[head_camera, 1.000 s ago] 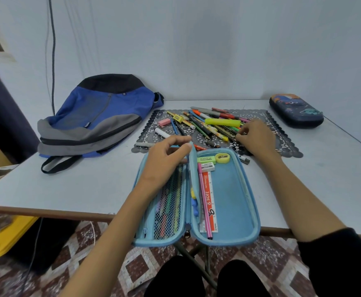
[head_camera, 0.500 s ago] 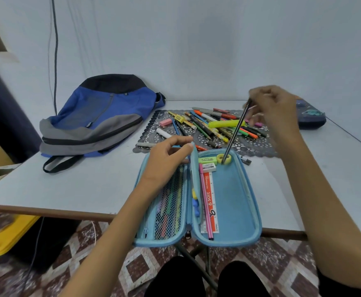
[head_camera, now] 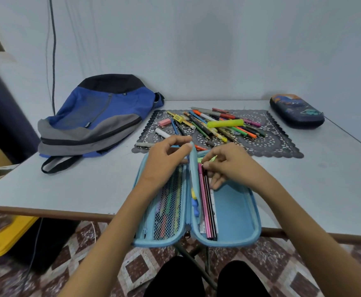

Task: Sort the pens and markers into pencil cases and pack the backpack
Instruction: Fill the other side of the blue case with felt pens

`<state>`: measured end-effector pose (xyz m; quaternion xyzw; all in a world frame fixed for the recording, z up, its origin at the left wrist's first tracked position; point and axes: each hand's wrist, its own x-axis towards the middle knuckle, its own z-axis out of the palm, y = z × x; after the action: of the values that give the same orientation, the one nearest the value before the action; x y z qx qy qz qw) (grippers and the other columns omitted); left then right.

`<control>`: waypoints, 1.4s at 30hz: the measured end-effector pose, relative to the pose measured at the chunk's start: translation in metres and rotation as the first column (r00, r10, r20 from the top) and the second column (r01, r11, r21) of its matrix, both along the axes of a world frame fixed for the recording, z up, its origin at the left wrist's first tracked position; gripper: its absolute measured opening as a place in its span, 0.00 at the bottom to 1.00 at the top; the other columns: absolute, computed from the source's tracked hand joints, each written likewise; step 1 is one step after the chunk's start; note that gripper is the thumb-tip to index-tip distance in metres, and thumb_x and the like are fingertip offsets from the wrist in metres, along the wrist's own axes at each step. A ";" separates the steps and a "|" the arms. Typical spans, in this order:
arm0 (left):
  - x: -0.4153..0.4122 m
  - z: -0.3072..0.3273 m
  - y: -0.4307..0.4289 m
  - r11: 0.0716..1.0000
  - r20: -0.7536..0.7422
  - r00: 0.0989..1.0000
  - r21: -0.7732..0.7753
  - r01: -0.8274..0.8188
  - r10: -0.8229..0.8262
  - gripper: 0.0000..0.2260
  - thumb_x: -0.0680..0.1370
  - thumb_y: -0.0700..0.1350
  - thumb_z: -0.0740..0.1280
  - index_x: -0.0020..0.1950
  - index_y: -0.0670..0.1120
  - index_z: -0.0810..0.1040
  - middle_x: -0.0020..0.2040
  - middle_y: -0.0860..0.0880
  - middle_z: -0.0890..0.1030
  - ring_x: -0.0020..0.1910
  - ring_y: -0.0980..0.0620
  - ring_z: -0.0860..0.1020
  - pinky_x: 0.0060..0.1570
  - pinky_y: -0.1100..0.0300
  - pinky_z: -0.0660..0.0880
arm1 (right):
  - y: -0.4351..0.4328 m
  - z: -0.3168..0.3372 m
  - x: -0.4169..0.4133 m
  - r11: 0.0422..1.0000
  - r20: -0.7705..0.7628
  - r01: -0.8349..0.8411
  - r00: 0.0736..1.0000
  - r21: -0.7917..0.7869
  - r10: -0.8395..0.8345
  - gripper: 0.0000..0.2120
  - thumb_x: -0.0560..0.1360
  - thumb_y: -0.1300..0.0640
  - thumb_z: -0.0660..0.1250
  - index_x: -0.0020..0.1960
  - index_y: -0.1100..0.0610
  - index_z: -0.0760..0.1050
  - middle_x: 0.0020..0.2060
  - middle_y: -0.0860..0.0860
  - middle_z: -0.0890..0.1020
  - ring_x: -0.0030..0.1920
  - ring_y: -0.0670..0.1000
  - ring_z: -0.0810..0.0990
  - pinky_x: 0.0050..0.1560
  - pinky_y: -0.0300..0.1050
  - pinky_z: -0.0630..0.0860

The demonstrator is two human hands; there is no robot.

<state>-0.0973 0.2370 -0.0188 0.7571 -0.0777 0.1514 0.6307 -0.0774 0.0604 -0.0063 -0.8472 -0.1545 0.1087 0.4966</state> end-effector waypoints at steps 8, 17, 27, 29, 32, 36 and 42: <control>0.000 0.001 0.001 1.000 -0.005 1.000 -0.003 -0.002 0.002 0.09 0.79 0.40 0.67 0.58 0.43 0.82 0.51 0.49 0.83 0.44 0.61 0.80 0.40 0.68 0.76 | 0.002 0.001 0.007 0.842 0.452 0.135 0.881 -0.522 0.139 0.09 0.76 0.58 0.67 0.54 0.54 0.84 0.40 0.48 0.81 0.40 0.49 0.76 0.36 0.39 0.67; 0.000 0.001 0.002 1.000 -0.014 1.000 0.015 -0.004 0.004 0.09 0.79 0.42 0.67 0.58 0.44 0.82 0.51 0.48 0.84 0.44 0.60 0.81 0.41 0.67 0.77 | -0.005 0.013 0.002 0.703 0.466 0.209 0.863 -0.680 0.194 0.07 0.75 0.54 0.69 0.51 0.54 0.83 0.46 0.47 0.73 0.50 0.51 0.77 0.41 0.43 0.69; -0.001 0.001 0.002 1.000 -0.010 1.000 0.013 0.006 -0.005 0.10 0.79 0.41 0.67 0.58 0.43 0.81 0.52 0.48 0.84 0.44 0.60 0.80 0.40 0.69 0.76 | -0.011 0.021 -0.003 0.639 0.453 0.268 0.880 -0.721 0.142 0.07 0.74 0.58 0.67 0.50 0.51 0.81 0.47 0.51 0.81 0.47 0.53 0.80 0.47 0.49 0.79; -0.001 0.002 0.002 1.000 -0.009 1.000 0.014 0.006 -0.005 0.10 0.79 0.41 0.67 0.58 0.43 0.81 0.51 0.48 0.84 0.44 0.61 0.80 0.40 0.69 0.76 | -0.013 0.022 -0.004 0.638 0.440 0.265 0.889 -0.723 0.129 0.07 0.74 0.57 0.68 0.50 0.50 0.81 0.47 0.51 0.80 0.47 0.53 0.80 0.48 0.50 0.79; -0.001 0.001 0.002 1.000 -0.009 1.000 0.008 0.005 -0.005 0.09 0.79 0.41 0.67 0.58 0.43 0.82 0.51 0.48 0.84 0.44 0.60 0.80 0.40 0.69 0.76 | -0.011 0.021 -0.005 0.630 0.445 0.283 0.889 -0.723 0.111 0.07 0.73 0.60 0.68 0.50 0.53 0.81 0.47 0.51 0.80 0.47 0.53 0.79 0.48 0.50 0.79; 0.000 0.000 0.002 1.000 -0.012 1.000 0.006 0.006 -0.006 0.09 0.79 0.41 0.67 0.58 0.43 0.82 0.51 0.47 0.84 0.44 0.60 0.81 0.40 0.68 0.76 | -0.004 0.016 -0.005 0.610 0.496 0.340 0.863 -0.716 0.101 0.07 0.73 0.63 0.67 0.50 0.58 0.79 0.48 0.54 0.79 0.49 0.55 0.78 0.46 0.49 0.77; 0.000 0.000 0.001 1.000 -0.009 1.000 -0.005 0.007 -0.007 0.09 0.79 0.40 0.67 0.58 0.42 0.82 0.51 0.46 0.84 0.44 0.60 0.80 0.40 0.68 0.76 | -0.007 0.014 -0.001 0.616 0.505 0.352 0.859 -0.704 0.087 0.09 0.73 0.64 0.66 0.52 0.58 0.80 0.46 0.54 0.80 0.48 0.56 0.79 0.49 0.52 0.79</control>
<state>-0.0974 0.2384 -0.0184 0.7561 -0.0770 0.1460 0.6334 -0.0788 0.0534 0.0072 -0.9841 -0.1473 -0.0935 0.0318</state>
